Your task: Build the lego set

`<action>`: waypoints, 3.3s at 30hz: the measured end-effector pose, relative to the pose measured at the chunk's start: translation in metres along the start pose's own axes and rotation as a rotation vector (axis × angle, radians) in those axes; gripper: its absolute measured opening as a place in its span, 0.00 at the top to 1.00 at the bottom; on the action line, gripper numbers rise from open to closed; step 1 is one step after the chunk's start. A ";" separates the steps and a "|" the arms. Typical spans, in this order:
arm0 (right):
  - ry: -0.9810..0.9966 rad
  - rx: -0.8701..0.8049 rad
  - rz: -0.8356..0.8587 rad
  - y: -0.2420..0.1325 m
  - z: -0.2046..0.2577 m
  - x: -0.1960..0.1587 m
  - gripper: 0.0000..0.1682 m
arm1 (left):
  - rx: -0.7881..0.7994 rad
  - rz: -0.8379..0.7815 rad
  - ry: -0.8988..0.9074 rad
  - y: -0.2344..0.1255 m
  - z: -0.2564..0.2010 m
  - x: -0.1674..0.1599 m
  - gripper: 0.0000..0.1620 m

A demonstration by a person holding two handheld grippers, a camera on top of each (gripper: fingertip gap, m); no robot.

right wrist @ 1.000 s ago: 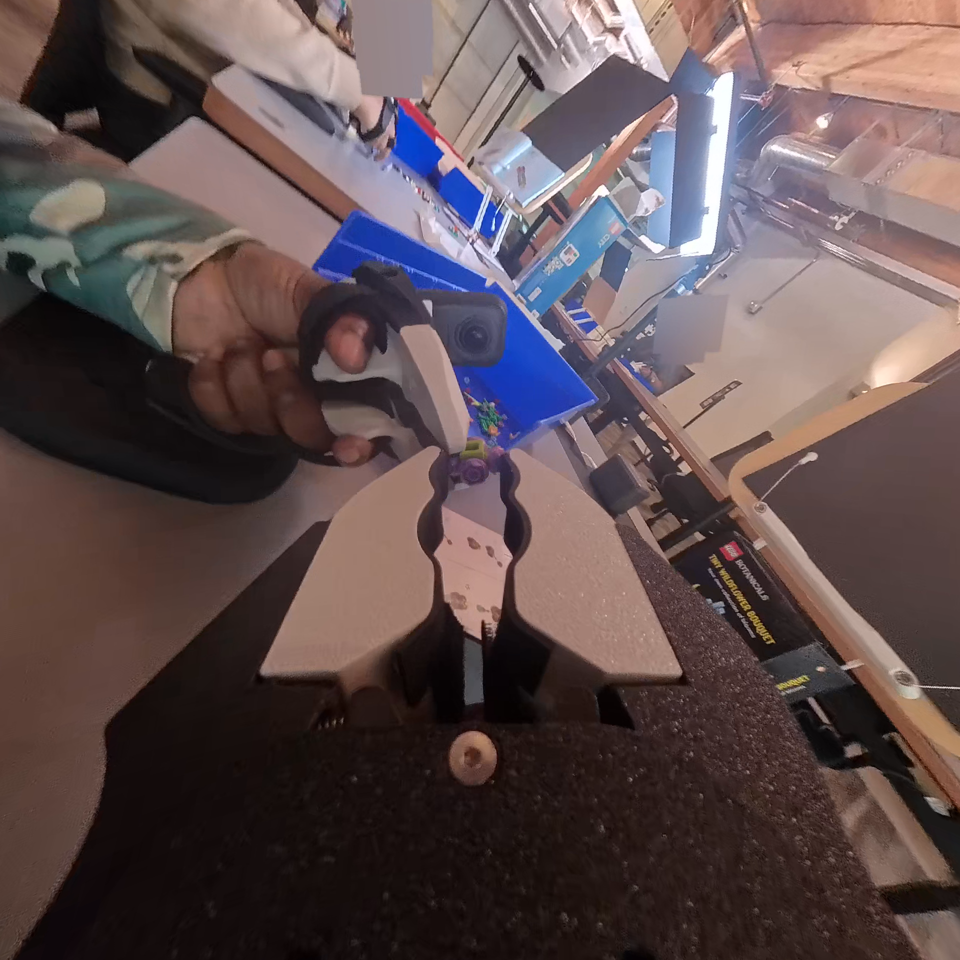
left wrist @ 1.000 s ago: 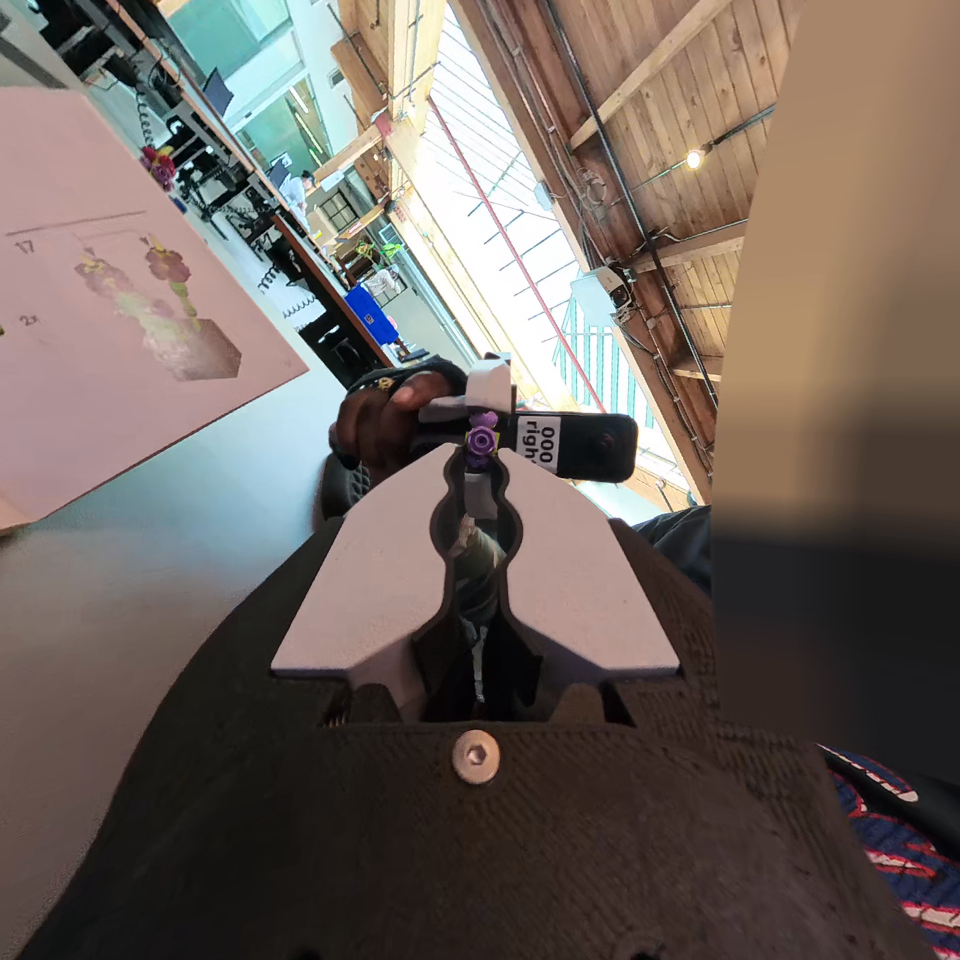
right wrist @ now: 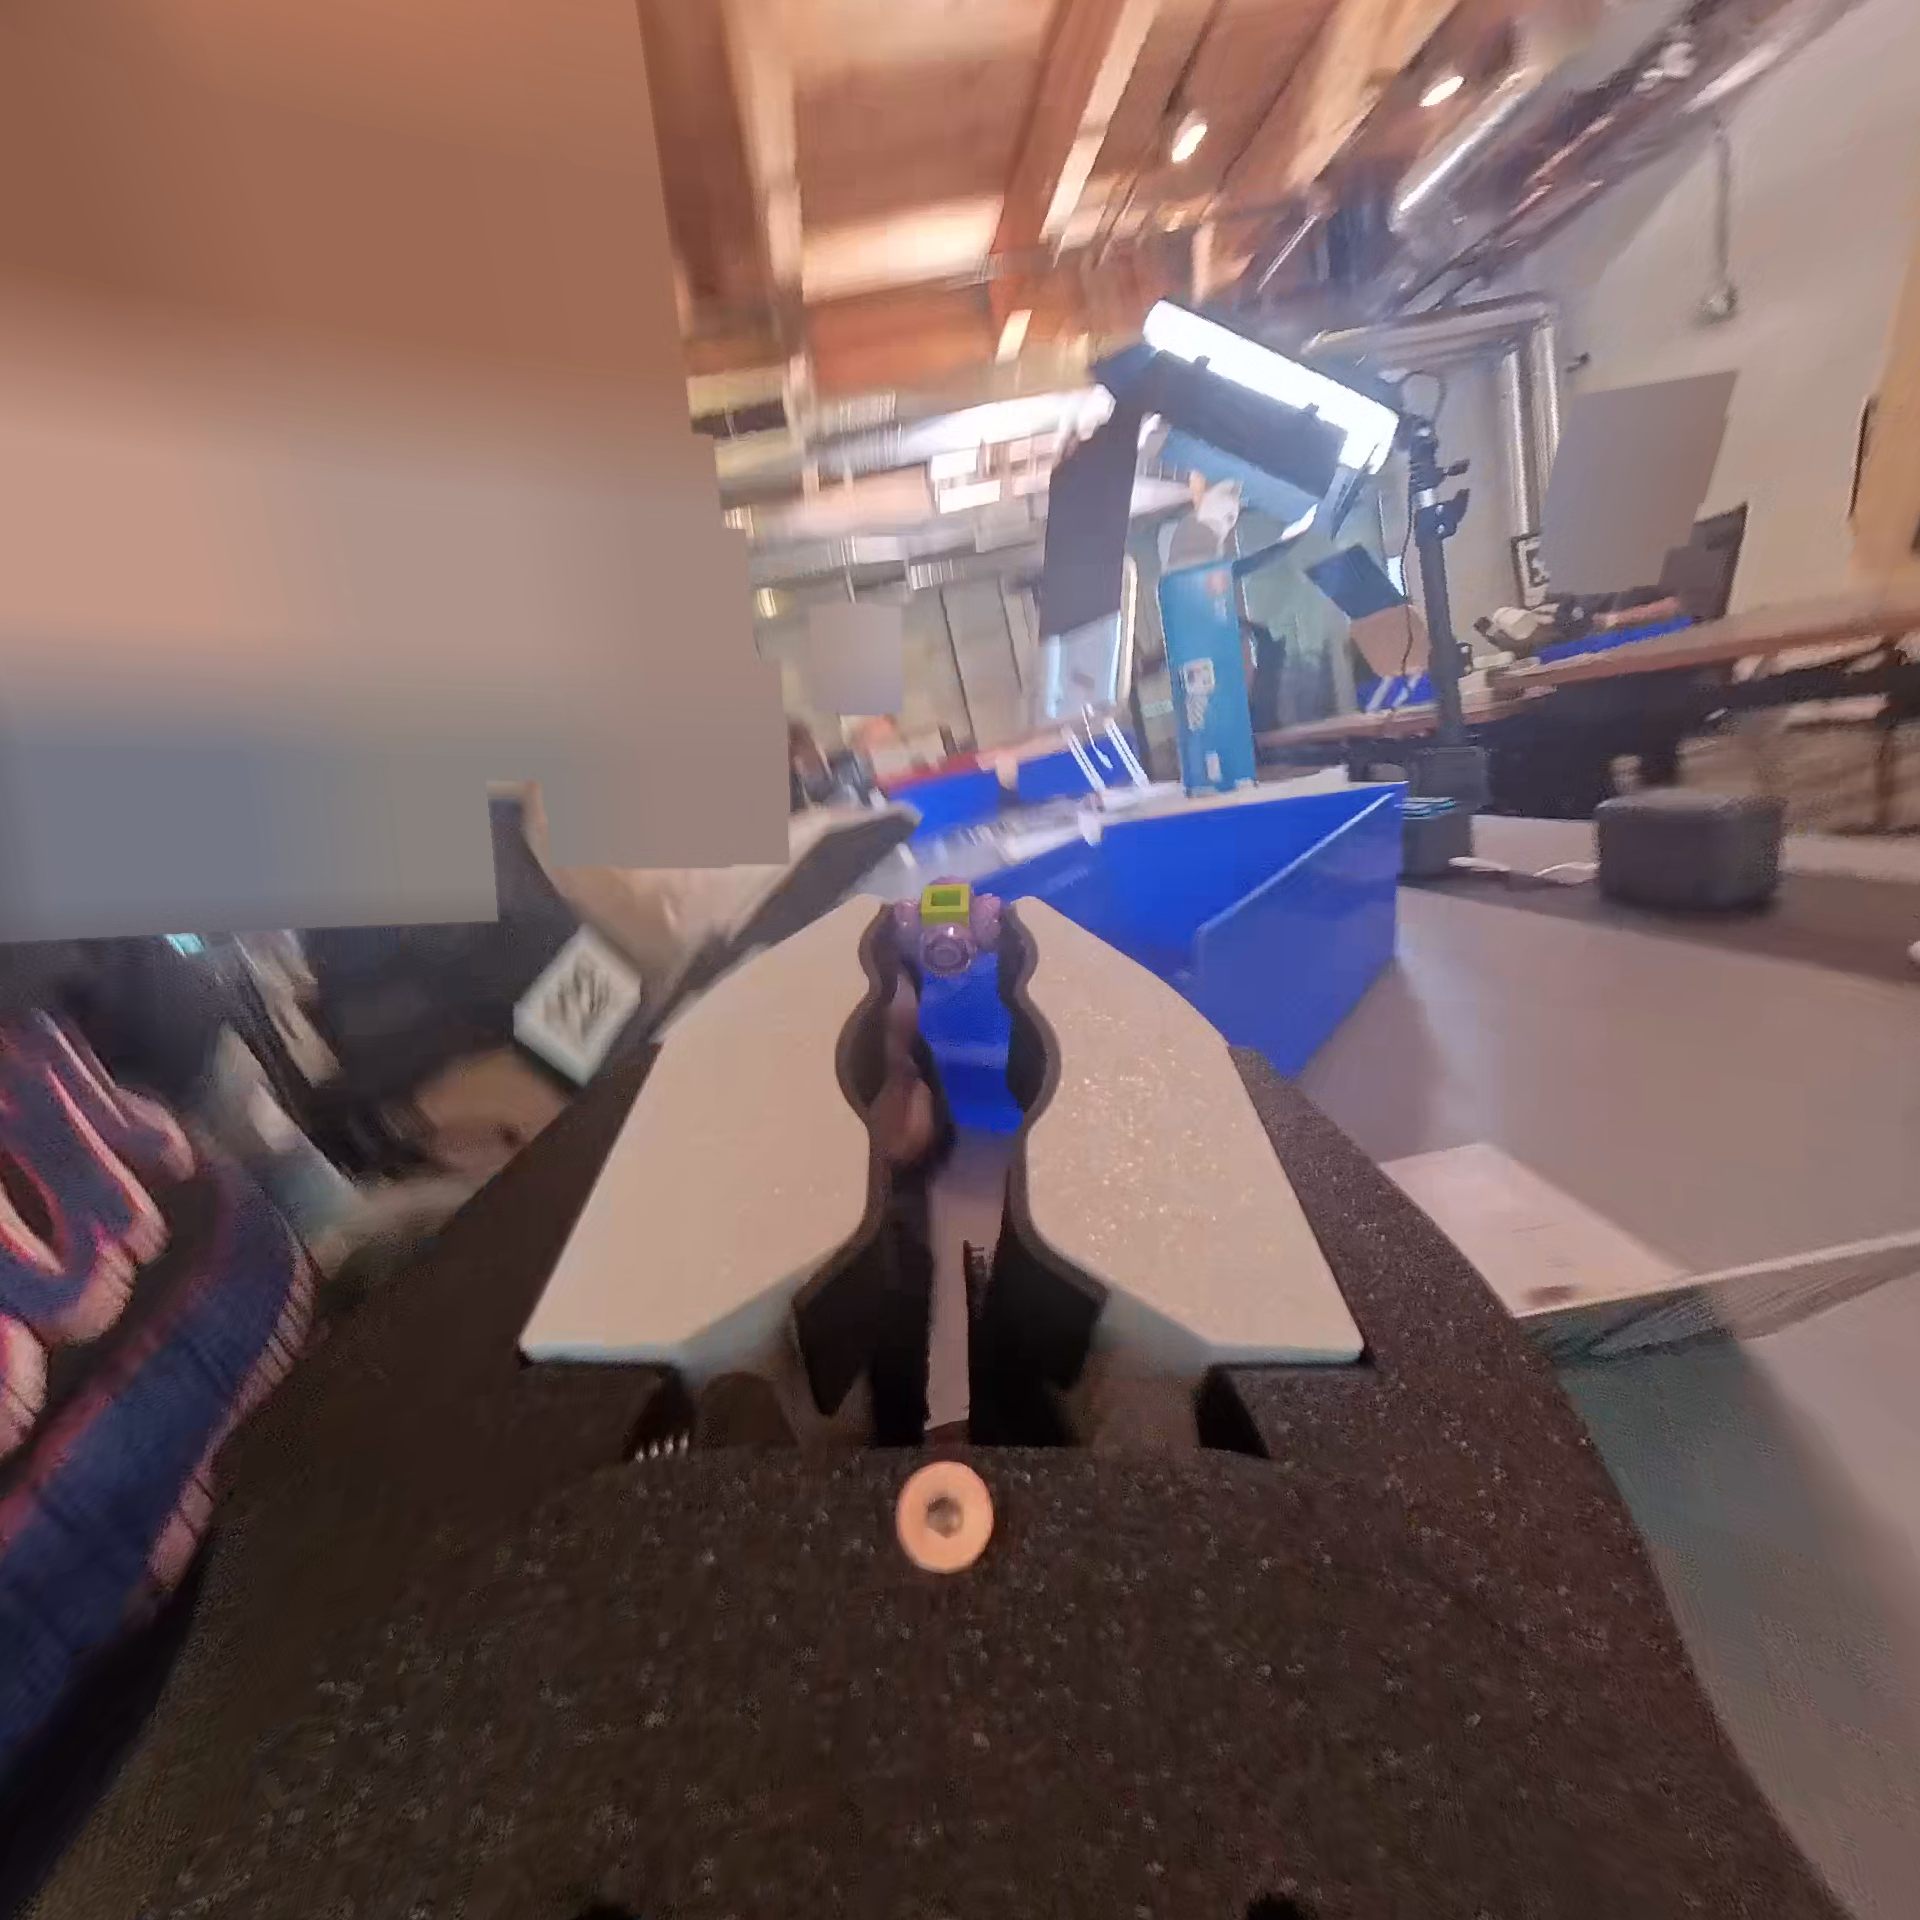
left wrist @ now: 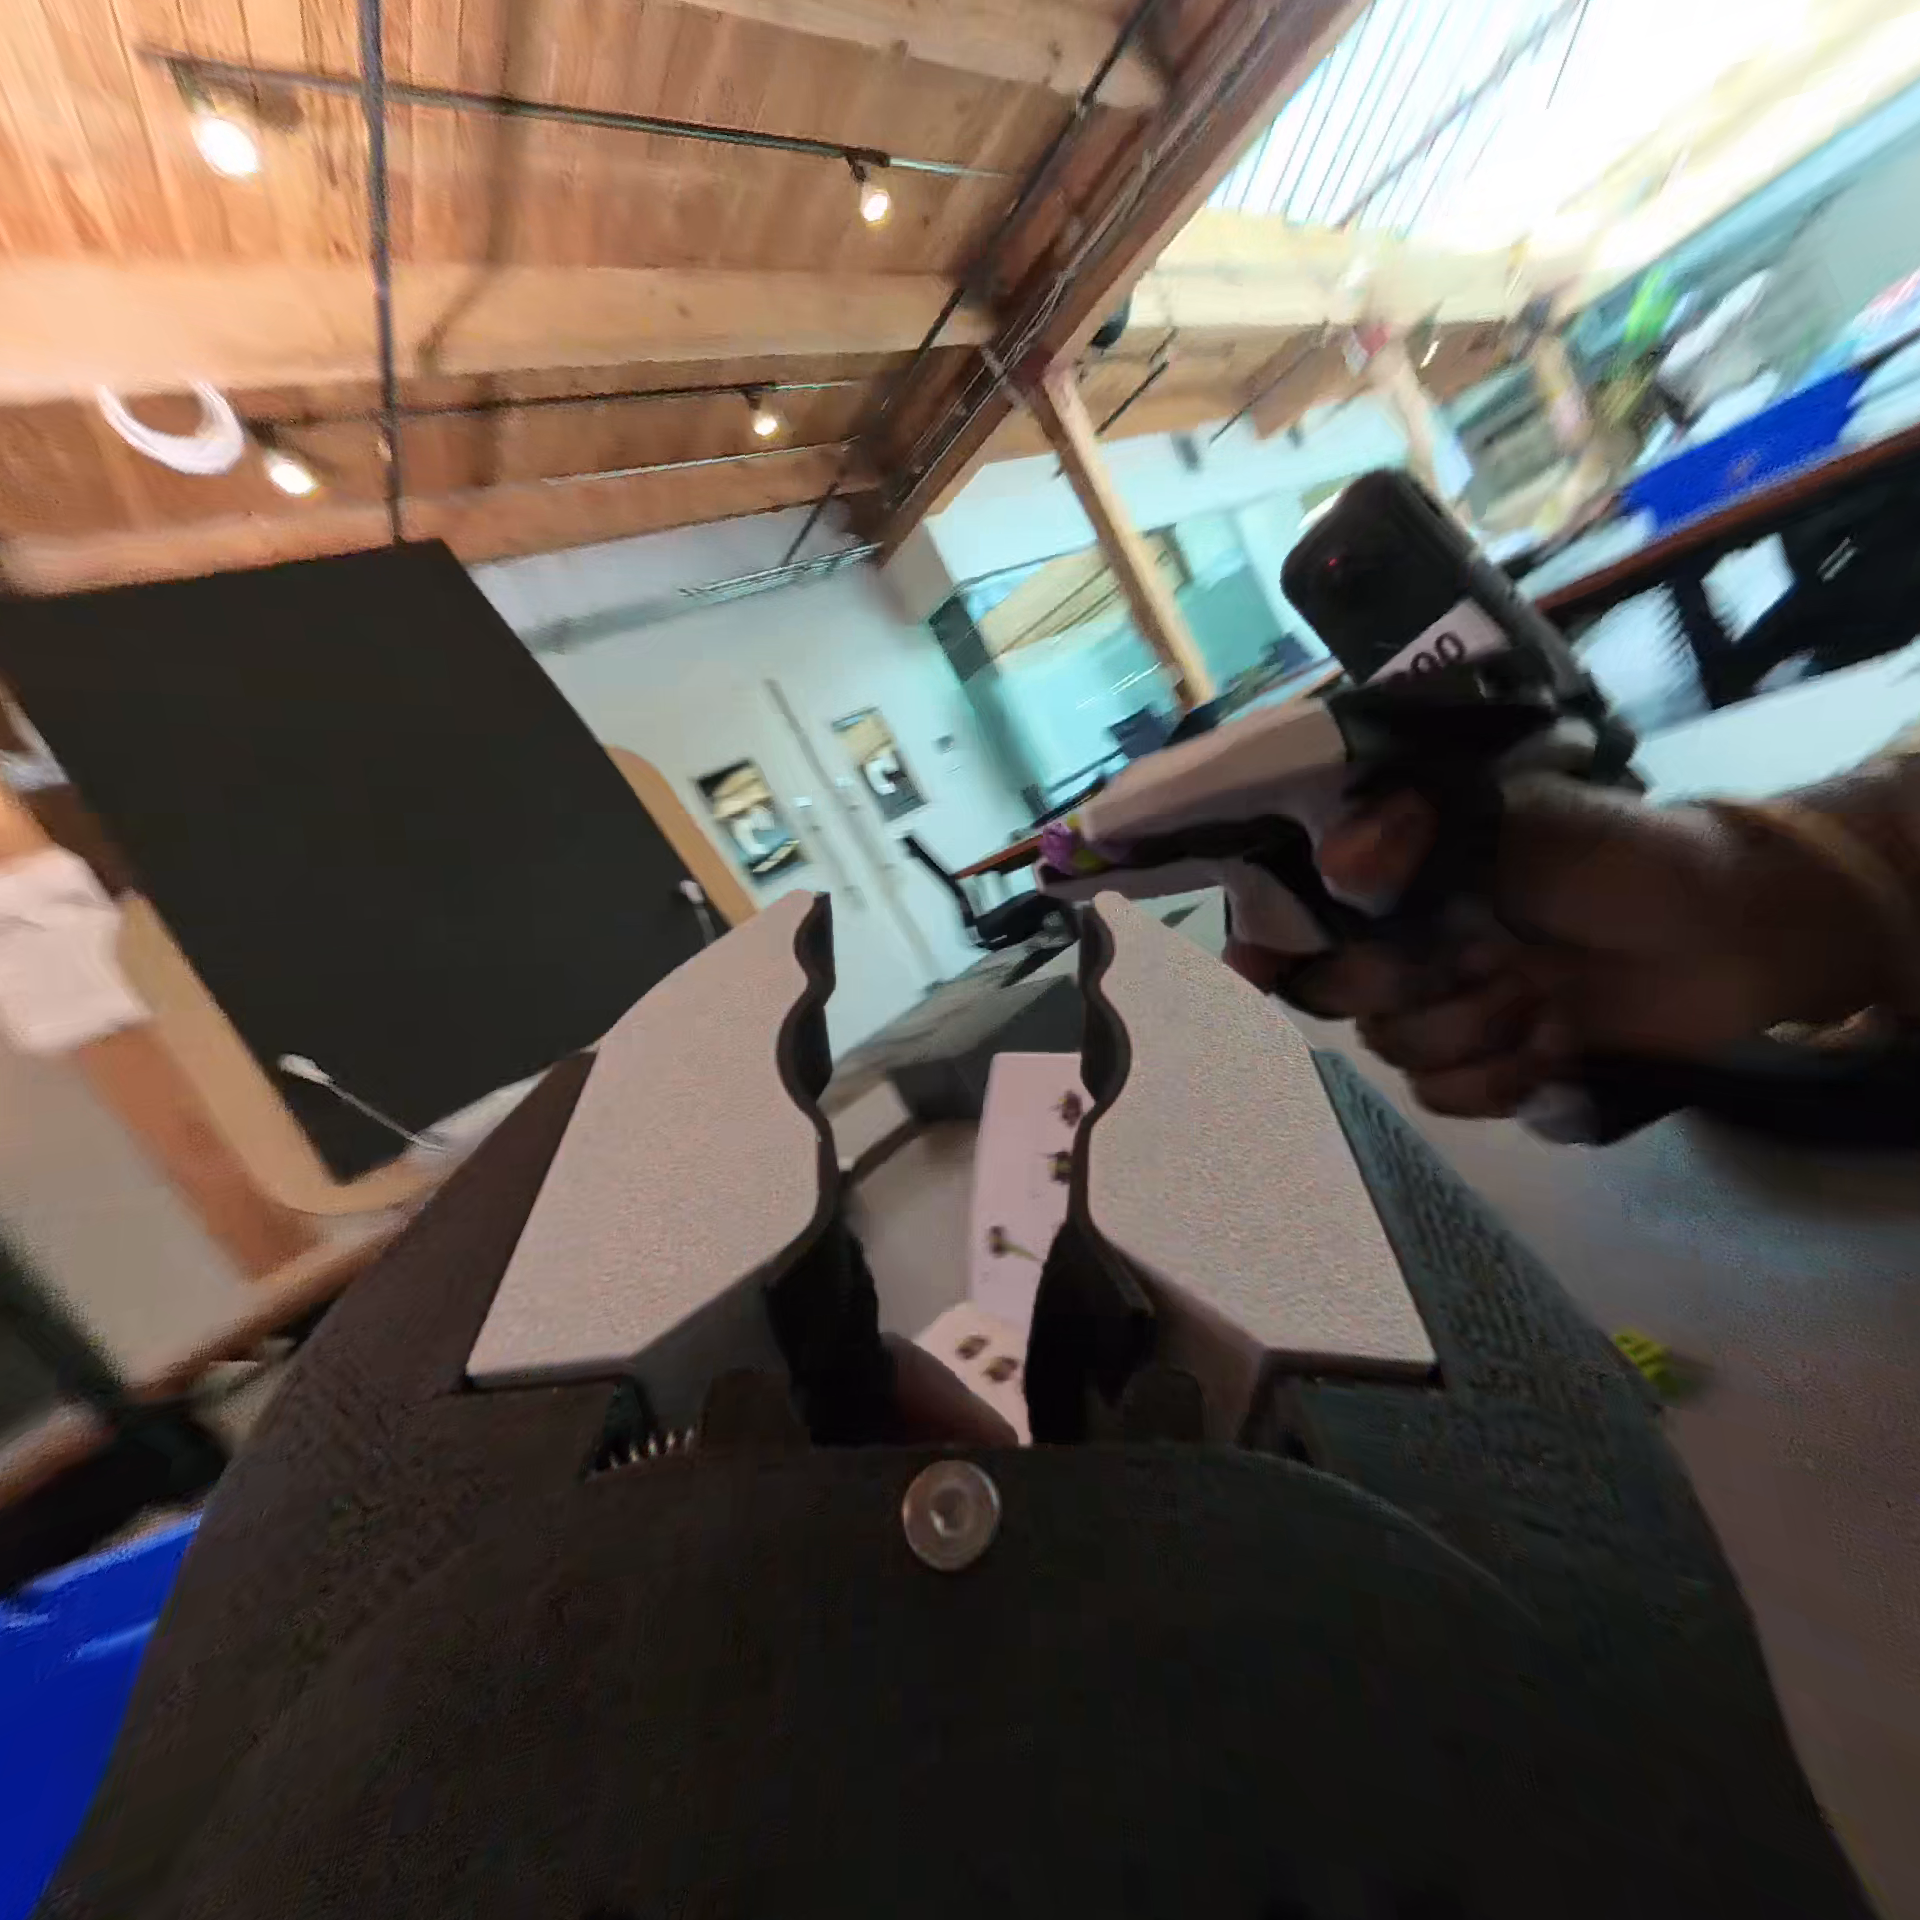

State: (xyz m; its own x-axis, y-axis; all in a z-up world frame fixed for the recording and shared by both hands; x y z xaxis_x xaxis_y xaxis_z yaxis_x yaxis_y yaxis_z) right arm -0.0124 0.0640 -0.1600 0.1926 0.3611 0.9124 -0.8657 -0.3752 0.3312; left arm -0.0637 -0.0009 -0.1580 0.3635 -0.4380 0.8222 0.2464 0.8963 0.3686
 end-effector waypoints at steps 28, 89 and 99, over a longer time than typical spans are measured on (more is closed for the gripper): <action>1.008 0.214 -0.398 0.000 -0.028 -0.007 0.89 | -0.023 0.375 0.225 0.066 -0.021 -0.022 0.89; 0.969 0.480 -0.089 0.001 0.007 -0.001 0.90 | -0.724 0.233 0.199 0.039 -0.023 0.006 0.79; 0.964 0.471 -0.050 0.001 0.008 -0.005 0.90 | -0.813 0.305 0.281 0.039 -0.025 0.005 0.88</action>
State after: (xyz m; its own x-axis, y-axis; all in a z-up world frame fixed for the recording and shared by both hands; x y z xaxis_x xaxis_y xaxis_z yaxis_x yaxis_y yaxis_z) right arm -0.0108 0.0544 -0.1625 -0.4010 0.8293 0.3893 -0.5618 -0.5583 0.6105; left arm -0.0298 0.0301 -0.1499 0.6961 -0.2857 0.6587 0.6219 0.6983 -0.3544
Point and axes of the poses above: each gripper's, where its closed fingertips meet, y out along the fingers, x out of its top, z = x × y across the jaws, the point moved 3 cm from there along -y, back along the fingers, and after that the axes turned 1 degree about x, right-handed, at the moved point
